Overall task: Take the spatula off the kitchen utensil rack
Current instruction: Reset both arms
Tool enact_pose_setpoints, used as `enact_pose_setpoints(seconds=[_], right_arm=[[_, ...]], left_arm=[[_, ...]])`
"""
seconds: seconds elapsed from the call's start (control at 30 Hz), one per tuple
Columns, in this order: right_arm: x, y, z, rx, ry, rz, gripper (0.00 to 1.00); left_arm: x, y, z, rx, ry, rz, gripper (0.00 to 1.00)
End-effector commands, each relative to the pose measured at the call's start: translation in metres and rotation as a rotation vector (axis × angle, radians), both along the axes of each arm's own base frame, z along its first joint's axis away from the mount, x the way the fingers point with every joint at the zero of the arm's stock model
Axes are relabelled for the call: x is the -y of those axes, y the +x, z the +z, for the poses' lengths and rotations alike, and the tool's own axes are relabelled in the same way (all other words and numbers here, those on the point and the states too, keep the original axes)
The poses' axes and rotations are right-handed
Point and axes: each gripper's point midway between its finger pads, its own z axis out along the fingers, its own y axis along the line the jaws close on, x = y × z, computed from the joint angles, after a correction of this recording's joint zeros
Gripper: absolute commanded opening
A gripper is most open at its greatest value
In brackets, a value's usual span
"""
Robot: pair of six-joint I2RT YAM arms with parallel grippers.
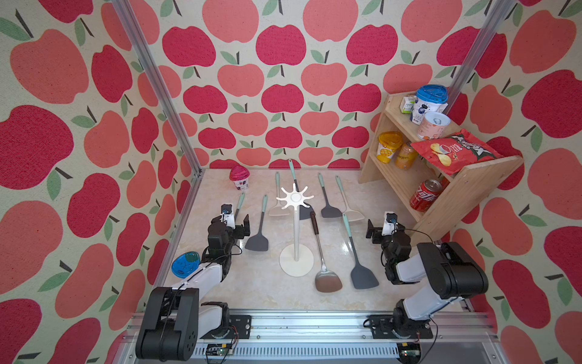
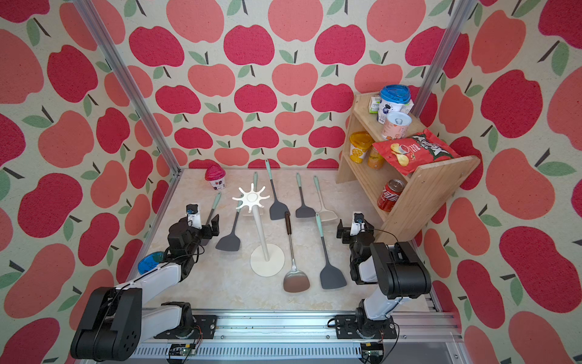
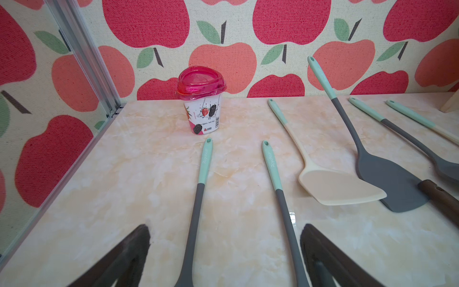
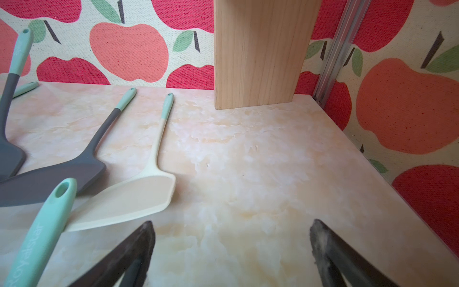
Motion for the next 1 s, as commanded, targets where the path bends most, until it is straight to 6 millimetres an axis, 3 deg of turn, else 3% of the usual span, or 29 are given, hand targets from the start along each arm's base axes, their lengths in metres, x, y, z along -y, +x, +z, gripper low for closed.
enact_pose_setpoints(seconds=[0.0,0.1,0.3,0.4,0.6,0.97], right_arm=[[-0.002,0.004,0.011,0.046,-0.008,0.013,1.0],[-0.003,0.004,0.012,0.047,-0.008,0.015,1.0],[-0.002,0.004,0.012,0.045,-0.007,0.014,1.0],[-0.002,0.004,0.011,0.041,-0.007,0.013,1.0],[-0.001,0.005,0.011,0.04,-0.009,0.008,1.0],[0.002,0.019,0.003,-0.042,0.021,0.013,1.0]], left_arm=[[-0.004,0.004,-0.013,-0.015,0.039,0.02,0.97],[-0.008,0.009,-0.015,0.002,0.051,0.036,0.97],[0.01,0.014,-0.066,-0.074,0.095,-0.073,0.97],[0.011,0.024,-0.058,-0.066,0.095,-0.072,0.97],[0.007,0.032,-0.064,-0.139,0.044,-0.095,0.97],[0.006,0.032,-0.064,-0.133,0.053,-0.082,0.97]])
